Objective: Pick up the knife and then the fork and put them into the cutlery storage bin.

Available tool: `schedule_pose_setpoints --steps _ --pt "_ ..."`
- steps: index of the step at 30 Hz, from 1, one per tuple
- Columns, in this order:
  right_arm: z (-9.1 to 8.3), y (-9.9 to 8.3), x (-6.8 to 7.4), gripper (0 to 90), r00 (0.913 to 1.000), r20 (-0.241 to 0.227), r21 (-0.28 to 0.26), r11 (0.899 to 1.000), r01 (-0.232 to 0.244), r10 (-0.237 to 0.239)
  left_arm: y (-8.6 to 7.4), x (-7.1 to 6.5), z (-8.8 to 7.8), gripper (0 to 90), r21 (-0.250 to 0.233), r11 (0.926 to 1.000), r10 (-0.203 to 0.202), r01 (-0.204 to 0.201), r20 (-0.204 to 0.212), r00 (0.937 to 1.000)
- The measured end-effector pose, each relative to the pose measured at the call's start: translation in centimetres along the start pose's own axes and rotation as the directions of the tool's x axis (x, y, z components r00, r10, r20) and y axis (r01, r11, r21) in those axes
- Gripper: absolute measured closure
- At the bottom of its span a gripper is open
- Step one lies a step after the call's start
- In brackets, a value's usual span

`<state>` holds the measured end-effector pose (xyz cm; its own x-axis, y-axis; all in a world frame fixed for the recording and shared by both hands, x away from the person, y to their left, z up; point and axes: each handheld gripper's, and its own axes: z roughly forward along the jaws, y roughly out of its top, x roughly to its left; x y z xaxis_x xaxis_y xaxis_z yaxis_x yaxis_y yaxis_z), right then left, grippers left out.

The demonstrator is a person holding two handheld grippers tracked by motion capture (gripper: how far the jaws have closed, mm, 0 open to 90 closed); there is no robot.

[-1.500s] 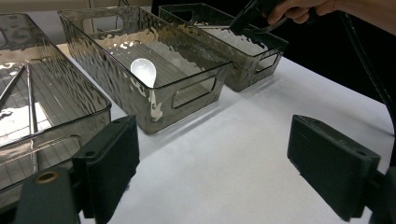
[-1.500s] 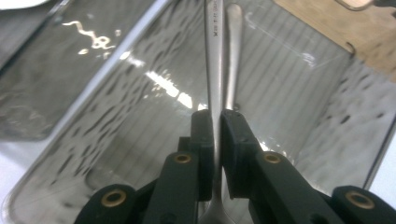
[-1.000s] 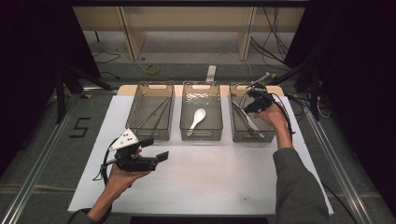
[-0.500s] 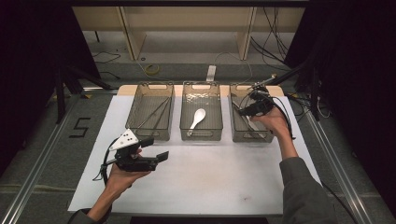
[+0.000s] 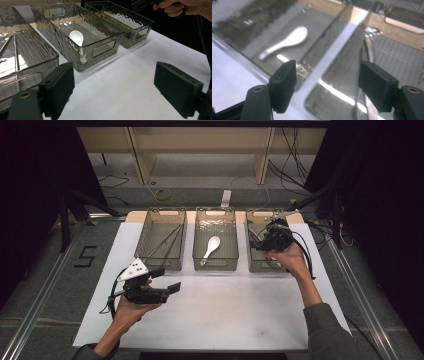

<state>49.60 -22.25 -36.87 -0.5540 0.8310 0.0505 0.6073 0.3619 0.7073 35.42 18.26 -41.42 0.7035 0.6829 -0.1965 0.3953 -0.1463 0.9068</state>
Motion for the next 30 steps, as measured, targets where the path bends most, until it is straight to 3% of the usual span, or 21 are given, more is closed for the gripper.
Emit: schedule_pose_setpoints --steps 7,15,21,30 --pt "-1.2 -1.2 1.7 31.2 0.9976 -0.069 -0.076 0.997 -0.009 0.003 0.0 0.0 0.0 16.1 0.002 1.0 -0.002 0.002 -0.001 1.0" --pt "-1.6 -3.0 3.3 31.0 0.9977 -0.064 -0.108 0.994 0.016 -0.023 -0.1 0.0 -0.1 16.1 0.002 1.0 -0.005 0.005 -0.005 1.0" --pt "-1.9 -4.3 4.3 31.1 0.9928 -0.118 -0.161 0.987 -0.002 -0.017 -0.1 0.0 -0.2 16.1 0.007 1.0 -0.007 0.007 -0.006 1.0" --pt "-2.1 -5.7 6.2 31.0 0.9896 -0.13 -0.208 0.978 0.033 -0.061 -0.2 -0.1 -0.2 16.1 0.008 1.0 -0.003 0.003 -0.003 1.0"
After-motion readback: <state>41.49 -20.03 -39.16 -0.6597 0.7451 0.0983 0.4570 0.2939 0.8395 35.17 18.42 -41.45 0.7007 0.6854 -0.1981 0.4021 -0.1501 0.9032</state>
